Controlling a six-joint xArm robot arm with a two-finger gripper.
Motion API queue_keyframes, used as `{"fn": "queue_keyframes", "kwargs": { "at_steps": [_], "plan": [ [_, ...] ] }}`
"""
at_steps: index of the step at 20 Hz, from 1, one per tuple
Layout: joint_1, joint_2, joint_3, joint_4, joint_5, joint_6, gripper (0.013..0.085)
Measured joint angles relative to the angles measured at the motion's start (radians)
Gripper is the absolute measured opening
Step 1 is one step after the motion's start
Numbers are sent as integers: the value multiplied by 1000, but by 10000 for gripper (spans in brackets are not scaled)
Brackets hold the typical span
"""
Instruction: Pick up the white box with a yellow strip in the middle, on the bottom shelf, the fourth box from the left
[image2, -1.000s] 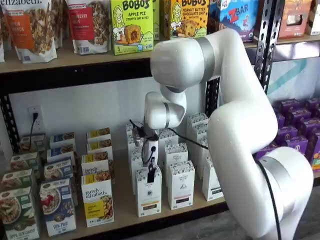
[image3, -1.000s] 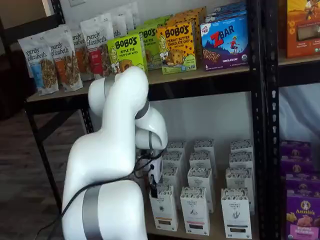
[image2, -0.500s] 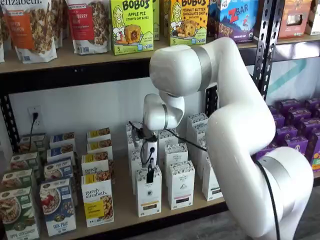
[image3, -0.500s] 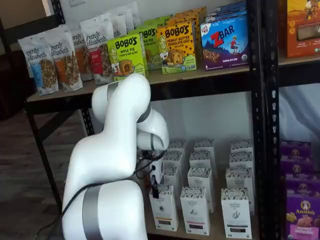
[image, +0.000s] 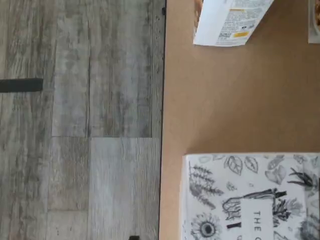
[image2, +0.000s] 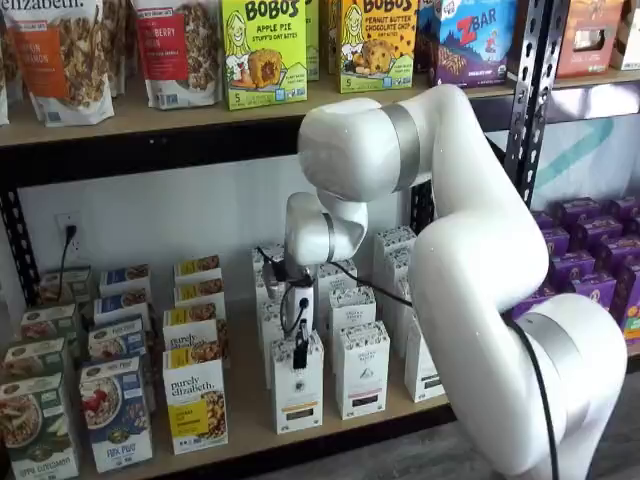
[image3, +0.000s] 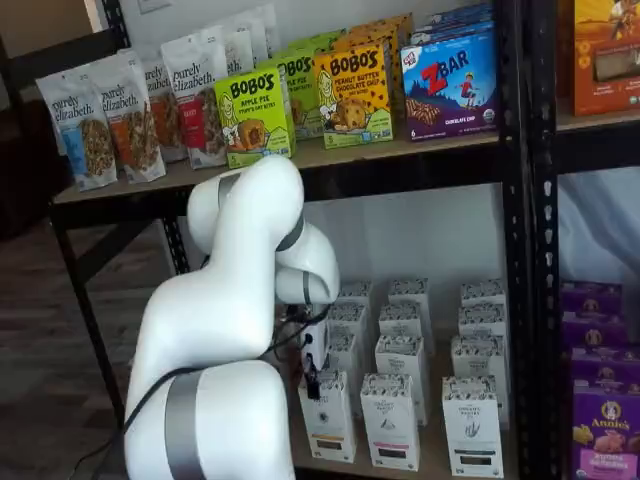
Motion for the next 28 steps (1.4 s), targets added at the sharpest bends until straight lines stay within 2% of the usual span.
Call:
{"fn": "queue_keyframes", "kwargs": {
  "at_steps": [28],
  "plan": [
    [-21,15,6,-28,-21,0,850]
  ]
}}
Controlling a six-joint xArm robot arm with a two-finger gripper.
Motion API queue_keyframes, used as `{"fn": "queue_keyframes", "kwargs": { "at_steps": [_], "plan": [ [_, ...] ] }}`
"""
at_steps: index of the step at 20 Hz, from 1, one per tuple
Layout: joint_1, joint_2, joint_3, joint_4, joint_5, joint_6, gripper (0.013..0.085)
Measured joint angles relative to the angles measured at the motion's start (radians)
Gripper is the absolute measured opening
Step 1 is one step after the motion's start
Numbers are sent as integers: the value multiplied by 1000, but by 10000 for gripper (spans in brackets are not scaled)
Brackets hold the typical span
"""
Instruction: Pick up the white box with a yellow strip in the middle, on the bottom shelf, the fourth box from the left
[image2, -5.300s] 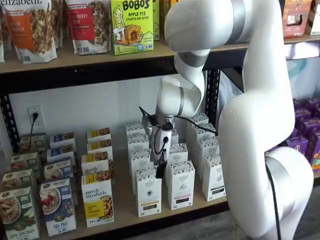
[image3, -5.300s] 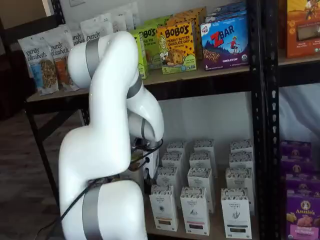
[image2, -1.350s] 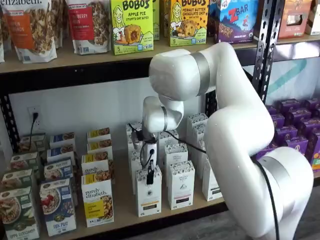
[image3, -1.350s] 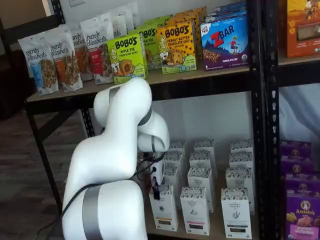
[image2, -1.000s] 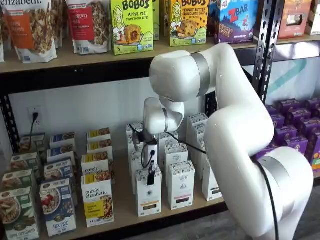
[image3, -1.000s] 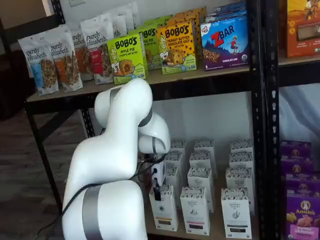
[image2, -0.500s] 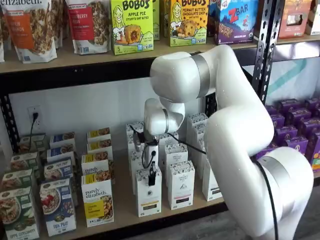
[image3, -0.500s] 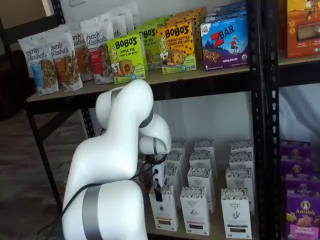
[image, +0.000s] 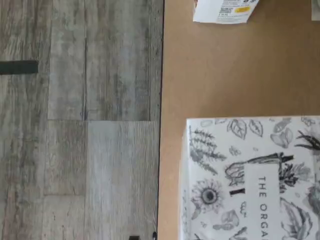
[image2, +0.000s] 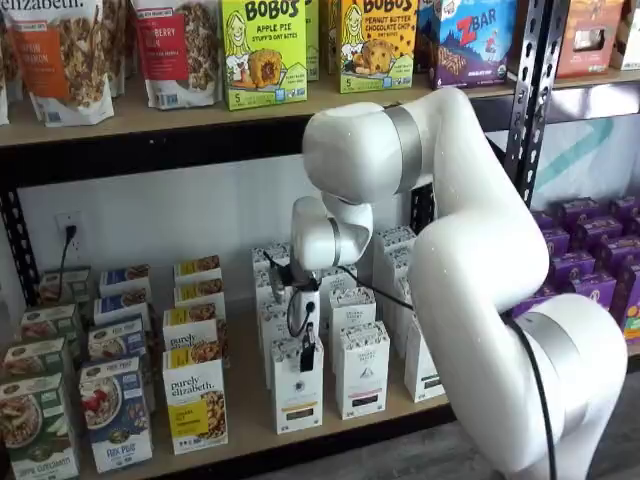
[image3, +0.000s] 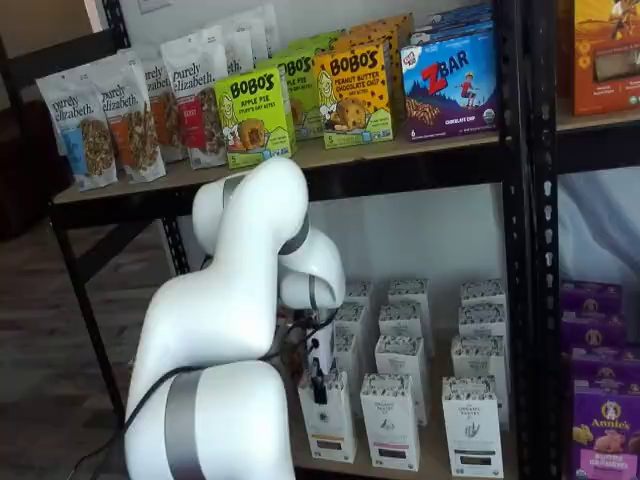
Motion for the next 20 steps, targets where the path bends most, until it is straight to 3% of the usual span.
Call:
{"fn": "queue_keyframes", "kwargs": {
  "at_steps": [5,7,11,20],
  "plan": [
    [10,10,-12,12,-1,0,850],
    [14,16,-17,5,-2,9,770],
    [19,27,-29,-7,-4,24,690],
    [30,51,-54,-13,-13,40,690]
  ]
}}
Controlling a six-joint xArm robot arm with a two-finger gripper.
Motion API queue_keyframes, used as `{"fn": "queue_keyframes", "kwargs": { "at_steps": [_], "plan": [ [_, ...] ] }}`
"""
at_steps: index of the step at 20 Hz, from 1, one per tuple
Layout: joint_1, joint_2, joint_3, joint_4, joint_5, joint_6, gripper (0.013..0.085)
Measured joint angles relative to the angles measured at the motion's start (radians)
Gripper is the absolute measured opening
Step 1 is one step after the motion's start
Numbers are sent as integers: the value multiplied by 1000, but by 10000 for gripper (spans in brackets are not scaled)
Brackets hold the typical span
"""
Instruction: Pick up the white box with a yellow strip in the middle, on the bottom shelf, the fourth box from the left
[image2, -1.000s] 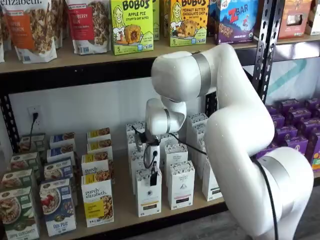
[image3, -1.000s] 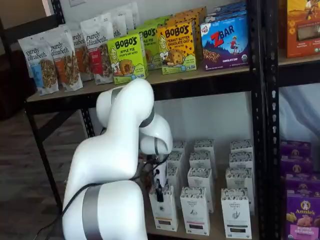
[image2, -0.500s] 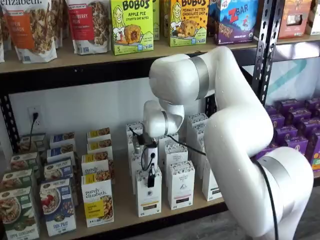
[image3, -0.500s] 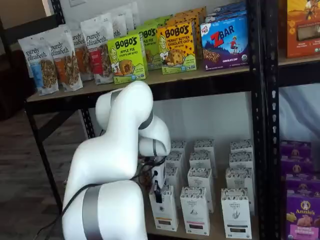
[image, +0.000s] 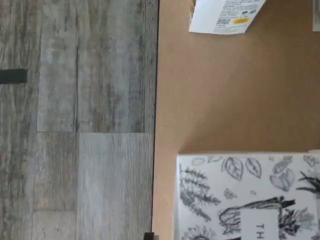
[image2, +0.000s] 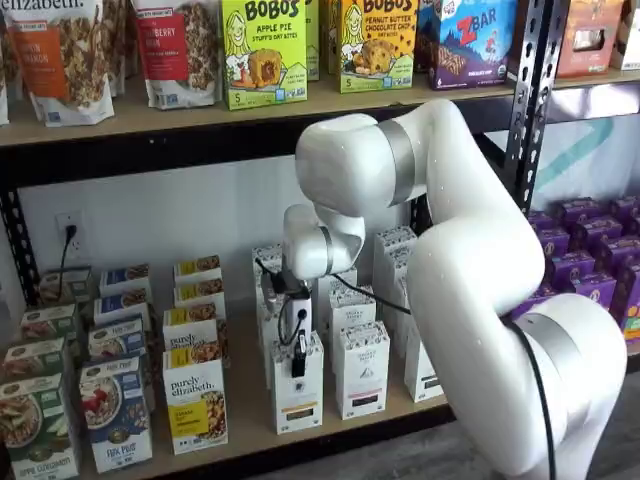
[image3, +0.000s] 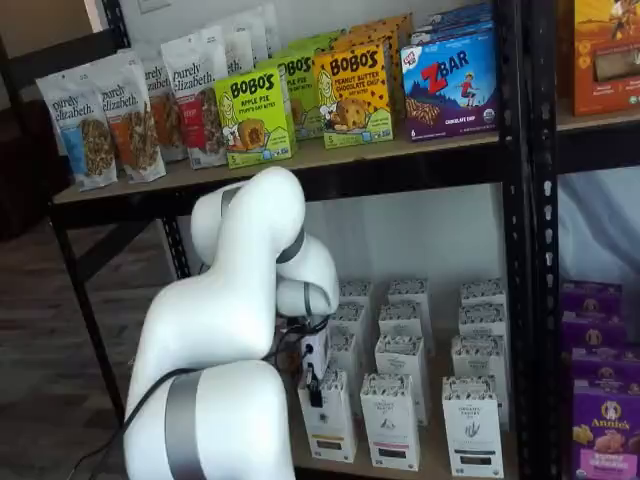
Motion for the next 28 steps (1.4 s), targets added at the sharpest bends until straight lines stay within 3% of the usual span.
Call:
{"fn": "queue_keyframes", "kwargs": {
  "at_steps": [11,13,17,28],
  "plan": [
    [5,17,-20,-4,-4,8,690],
    [5,20,-25,-1,2,6,610],
    [5,23,-29,3,6,3,530],
    [7,5,-1,-2,-1,8,530]
  ]
}}
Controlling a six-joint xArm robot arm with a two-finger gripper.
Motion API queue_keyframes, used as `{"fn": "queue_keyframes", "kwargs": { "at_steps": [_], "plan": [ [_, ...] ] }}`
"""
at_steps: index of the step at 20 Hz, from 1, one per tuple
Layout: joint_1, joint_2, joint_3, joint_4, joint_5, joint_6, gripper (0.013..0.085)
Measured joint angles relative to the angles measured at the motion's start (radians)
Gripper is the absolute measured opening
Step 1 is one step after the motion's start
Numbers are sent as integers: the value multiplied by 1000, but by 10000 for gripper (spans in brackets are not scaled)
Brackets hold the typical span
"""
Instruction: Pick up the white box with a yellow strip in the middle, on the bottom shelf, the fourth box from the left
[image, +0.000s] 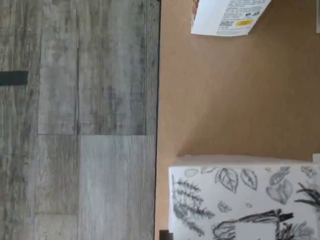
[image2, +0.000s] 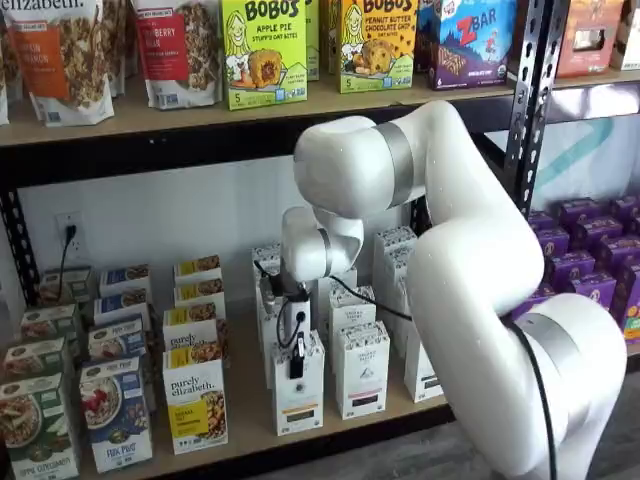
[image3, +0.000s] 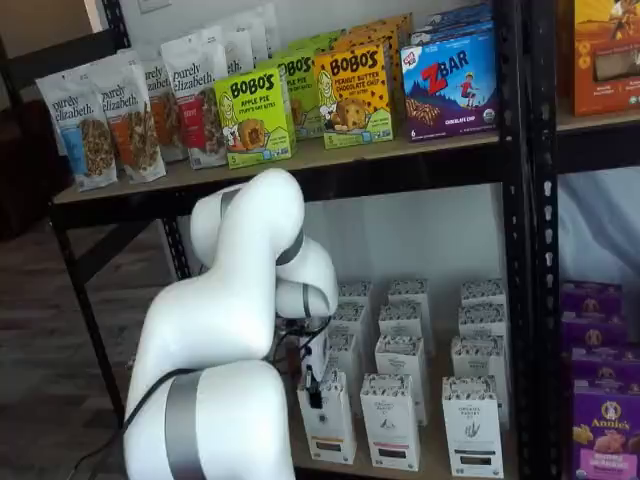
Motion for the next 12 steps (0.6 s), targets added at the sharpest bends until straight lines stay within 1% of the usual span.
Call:
{"fn": "queue_keyframes", "kwargs": {
  "at_steps": [1,5,7,12],
  "plan": [
    [1,-3,5,2,1,-1,490],
    [4,-20,32,2,-5,1,490],
    [7,-39,60,11,-13,-4,490],
    [22,-113,178,25,-56,-6,490]
  ]
}}
